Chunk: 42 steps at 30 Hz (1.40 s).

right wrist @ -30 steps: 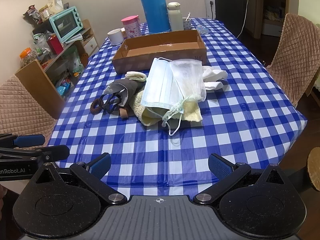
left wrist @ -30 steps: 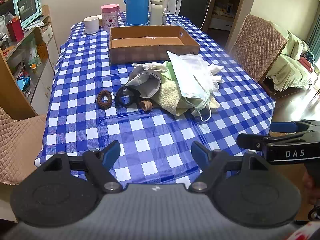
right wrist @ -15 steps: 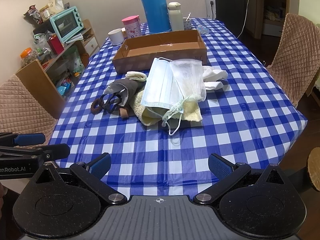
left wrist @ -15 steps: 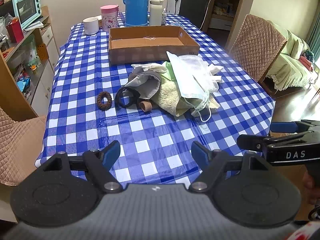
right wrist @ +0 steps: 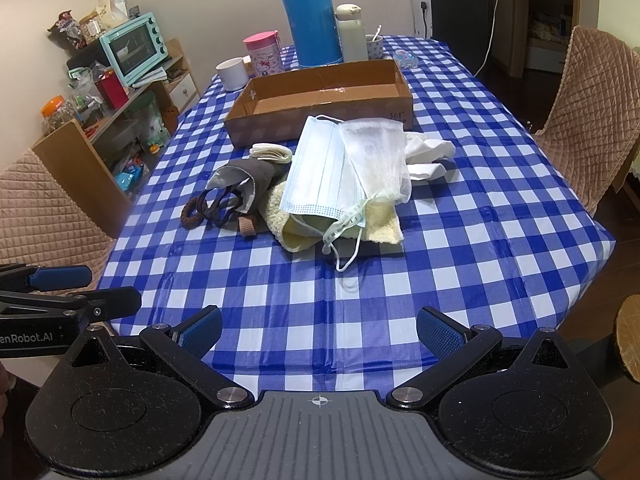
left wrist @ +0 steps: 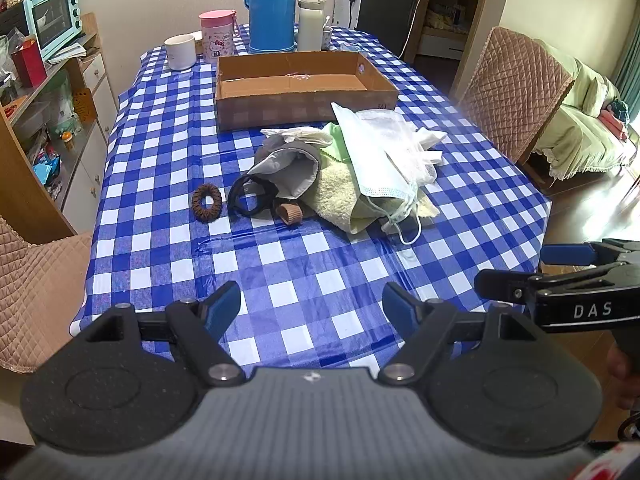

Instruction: Organize soft objects

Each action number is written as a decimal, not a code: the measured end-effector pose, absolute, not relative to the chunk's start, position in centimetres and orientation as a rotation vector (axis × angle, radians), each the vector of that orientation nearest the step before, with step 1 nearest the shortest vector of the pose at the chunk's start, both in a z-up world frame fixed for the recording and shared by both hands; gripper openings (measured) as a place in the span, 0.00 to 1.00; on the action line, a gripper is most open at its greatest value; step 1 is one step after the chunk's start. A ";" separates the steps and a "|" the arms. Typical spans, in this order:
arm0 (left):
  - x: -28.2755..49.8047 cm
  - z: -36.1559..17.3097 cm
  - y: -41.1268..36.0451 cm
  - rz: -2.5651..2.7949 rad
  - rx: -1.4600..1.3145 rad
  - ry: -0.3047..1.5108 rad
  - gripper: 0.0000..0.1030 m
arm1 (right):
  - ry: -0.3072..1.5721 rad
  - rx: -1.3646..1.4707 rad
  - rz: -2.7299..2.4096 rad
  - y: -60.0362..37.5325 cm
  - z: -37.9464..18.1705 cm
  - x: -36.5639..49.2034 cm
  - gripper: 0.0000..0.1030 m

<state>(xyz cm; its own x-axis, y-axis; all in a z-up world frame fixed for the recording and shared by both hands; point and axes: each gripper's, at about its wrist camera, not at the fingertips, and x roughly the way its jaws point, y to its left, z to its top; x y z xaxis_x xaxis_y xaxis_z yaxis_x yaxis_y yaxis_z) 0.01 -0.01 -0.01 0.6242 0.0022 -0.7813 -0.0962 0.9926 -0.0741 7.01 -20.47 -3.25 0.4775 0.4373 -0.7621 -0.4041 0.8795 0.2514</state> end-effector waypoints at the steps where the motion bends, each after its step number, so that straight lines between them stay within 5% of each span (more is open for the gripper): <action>1: 0.0 0.0 0.0 0.057 -0.113 0.895 0.74 | 0.942 0.039 0.514 -20.5 -3.2 7.0 1.00; 42: 2.9 -1.2 -0.6 0.083 -0.109 0.904 0.74 | 0.946 0.072 0.501 -22.3 -4.0 9.9 1.00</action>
